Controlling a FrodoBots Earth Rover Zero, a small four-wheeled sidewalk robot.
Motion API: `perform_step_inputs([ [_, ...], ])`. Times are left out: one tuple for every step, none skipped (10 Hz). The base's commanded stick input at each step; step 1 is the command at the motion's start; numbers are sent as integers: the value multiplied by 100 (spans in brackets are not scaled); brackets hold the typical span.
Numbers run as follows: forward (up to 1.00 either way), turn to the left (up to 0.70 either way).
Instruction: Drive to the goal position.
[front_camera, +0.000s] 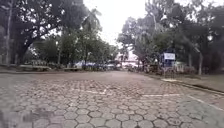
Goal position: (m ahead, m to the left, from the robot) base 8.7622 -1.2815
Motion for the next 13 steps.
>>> perform_step_inputs([
  [70, 0],
  [70, 0],
  [70, 0],
  [70, -11],
  [70, -14],
  [70, -14],
  [70, -14],
  [70, -14],
  [70, -8],
  [70, -1],
  [70, 0],
  [70, 0],
  [70, 0],
])
